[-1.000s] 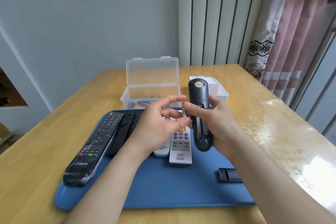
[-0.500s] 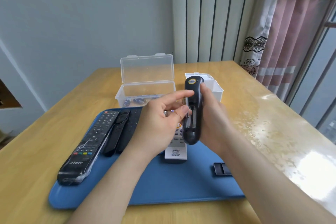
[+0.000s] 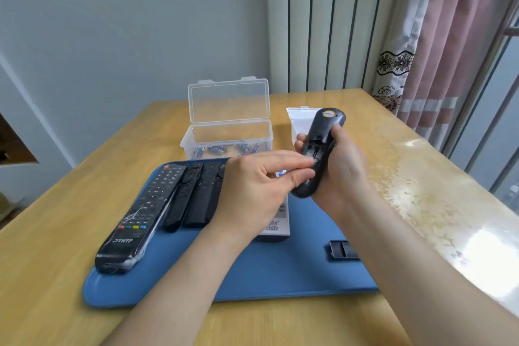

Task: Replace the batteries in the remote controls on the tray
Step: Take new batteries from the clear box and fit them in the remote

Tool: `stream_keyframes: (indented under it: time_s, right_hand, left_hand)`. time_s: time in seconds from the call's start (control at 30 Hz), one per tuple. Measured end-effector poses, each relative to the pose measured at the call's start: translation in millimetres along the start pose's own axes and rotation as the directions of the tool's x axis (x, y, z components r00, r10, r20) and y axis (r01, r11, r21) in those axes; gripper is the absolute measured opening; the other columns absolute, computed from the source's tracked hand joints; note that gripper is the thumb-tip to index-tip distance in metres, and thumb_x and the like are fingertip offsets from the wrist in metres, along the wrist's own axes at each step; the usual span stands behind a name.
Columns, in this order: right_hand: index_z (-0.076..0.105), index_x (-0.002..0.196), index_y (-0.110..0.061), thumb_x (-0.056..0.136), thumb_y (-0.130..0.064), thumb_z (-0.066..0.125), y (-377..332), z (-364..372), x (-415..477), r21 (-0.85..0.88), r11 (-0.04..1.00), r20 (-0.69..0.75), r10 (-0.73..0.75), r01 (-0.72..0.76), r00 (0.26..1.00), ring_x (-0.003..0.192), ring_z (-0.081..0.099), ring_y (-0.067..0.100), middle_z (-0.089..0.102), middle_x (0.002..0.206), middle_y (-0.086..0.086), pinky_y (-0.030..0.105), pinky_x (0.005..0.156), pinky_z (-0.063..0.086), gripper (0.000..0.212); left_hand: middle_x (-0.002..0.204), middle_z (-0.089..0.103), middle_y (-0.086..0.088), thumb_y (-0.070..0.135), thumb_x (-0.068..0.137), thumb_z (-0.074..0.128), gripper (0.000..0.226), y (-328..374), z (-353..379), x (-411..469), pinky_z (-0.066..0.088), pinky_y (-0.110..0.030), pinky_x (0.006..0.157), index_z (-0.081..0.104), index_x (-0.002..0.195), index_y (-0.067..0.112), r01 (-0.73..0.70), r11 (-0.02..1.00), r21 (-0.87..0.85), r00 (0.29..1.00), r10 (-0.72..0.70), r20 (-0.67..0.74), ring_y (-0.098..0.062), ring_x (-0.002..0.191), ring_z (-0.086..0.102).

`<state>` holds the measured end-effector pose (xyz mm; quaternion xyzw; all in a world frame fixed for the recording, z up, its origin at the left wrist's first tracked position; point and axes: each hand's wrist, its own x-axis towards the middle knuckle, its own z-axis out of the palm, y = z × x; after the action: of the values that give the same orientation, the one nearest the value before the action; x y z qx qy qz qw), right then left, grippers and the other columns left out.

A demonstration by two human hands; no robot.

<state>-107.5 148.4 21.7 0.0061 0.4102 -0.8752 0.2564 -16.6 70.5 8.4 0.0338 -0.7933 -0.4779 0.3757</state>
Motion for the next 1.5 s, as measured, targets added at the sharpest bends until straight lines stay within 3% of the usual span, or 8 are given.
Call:
stream_keyframes:
  time_s: [0.37,0.57,0.77,0.97,1.03,1.27,1.37,1.5]
  right_hand:
    - [0.057,0.107,-0.012,0.103,-0.038,0.038,15,1,-4,-0.118,0.98,0.126,-0.145,0.16,0.981,0.072,0.059,0.018,0.063,0.08,0.003,0.028,0.065,0.051,0.032]
    - [0.057,0.099,-0.011,0.103,-0.037,0.041,16,6,-10,-0.091,0.977,0.255,-0.163,0.191,0.953,0.075,0.056,0.024,0.061,0.088,0.011,0.037,0.073,0.05,0.031]
    - [0.063,0.098,-0.011,0.104,-0.036,0.042,22,5,-14,-0.194,0.961,0.271,-0.139,0.196,0.952,0.083,0.062,0.028,0.067,0.094,0.01,0.042,0.073,0.051,0.032]
    - [0.058,0.122,-0.007,0.1,-0.002,0.044,8,2,-7,-0.381,0.889,0.458,-0.056,0.253,0.887,0.089,0.064,0.032,0.066,0.102,0.013,0.045,0.073,0.051,0.027]
    - [0.059,0.124,-0.006,0.096,0.008,0.041,8,-2,-6,-0.453,0.847,0.497,-0.019,0.279,0.867,0.082,0.064,0.027,0.068,0.101,0.016,0.041,0.065,0.048,0.036]
    - [0.066,0.108,-0.004,0.09,0.012,0.044,15,-9,1,-0.57,0.764,0.352,-0.104,0.301,0.93,0.087,0.072,0.034,0.074,0.098,0.018,0.045,0.074,0.06,0.033]
    - [0.066,0.101,-0.005,0.087,0.009,0.045,11,-9,4,-0.586,0.752,0.258,-0.181,0.303,0.949,0.072,0.072,0.029,0.075,0.078,0.011,0.047,0.071,0.059,0.029]
    - [0.06,0.1,0.001,0.093,-0.004,0.044,-1,-14,8,-0.358,0.929,0.075,-0.073,0.095,0.995,0.061,0.066,0.023,0.072,0.081,0.014,0.034,0.06,0.056,0.018]
  left_hand:
    - [0.079,0.071,0.019,0.003,0.069,0.083,0.018,-3,-4,4,0.047,-0.007,0.076,0.08,0.081,0.015,0.008,0.988,0.153,1.0,-0.01,0.015,0.009,0.078,0.065]
    - [0.081,0.055,0.013,-0.006,0.064,0.081,0.036,-1,-5,7,0.036,-0.009,0.056,0.072,0.082,0.024,0.134,0.991,-0.005,0.99,-0.134,-0.045,0.001,0.049,0.04]
    - [0.089,0.066,-0.014,0.003,0.071,0.072,0.051,-4,-13,9,0.044,-0.034,0.073,0.048,0.113,0.021,0.589,0.762,-0.27,0.808,-0.541,0.235,-0.025,0.076,0.06]
    - [0.072,0.068,-0.006,-0.002,0.085,0.066,0.028,-4,-9,10,0.044,-0.021,0.052,0.053,0.107,0.01,0.495,0.76,-0.422,0.854,-0.516,0.073,-0.015,0.053,0.061]
    - [0.073,0.066,-0.006,0.003,0.086,0.067,0.025,-7,-9,10,0.039,-0.015,0.044,0.053,0.106,0.008,0.486,0.788,-0.377,0.856,-0.516,0.026,-0.01,0.045,0.057]
    - [0.081,0.069,0.003,0.031,0.08,0.075,0.03,-22,-5,9,0.051,-0.033,0.071,0.053,0.101,0.028,0.389,0.91,0.144,0.918,-0.396,0.023,-0.016,0.073,0.065]
    - [0.088,0.063,0.001,0.014,0.079,0.068,0.04,-15,-10,10,0.039,-0.024,0.056,0.052,0.113,0.026,0.538,0.835,-0.116,0.838,-0.515,0.182,-0.007,0.061,0.054]
    - [0.1,0.051,-0.011,-0.014,0.084,0.044,0.044,-13,-17,13,0.038,-0.021,0.049,0.055,0.114,0.016,0.62,0.615,-0.488,0.782,-0.536,0.318,-0.013,0.067,0.047]
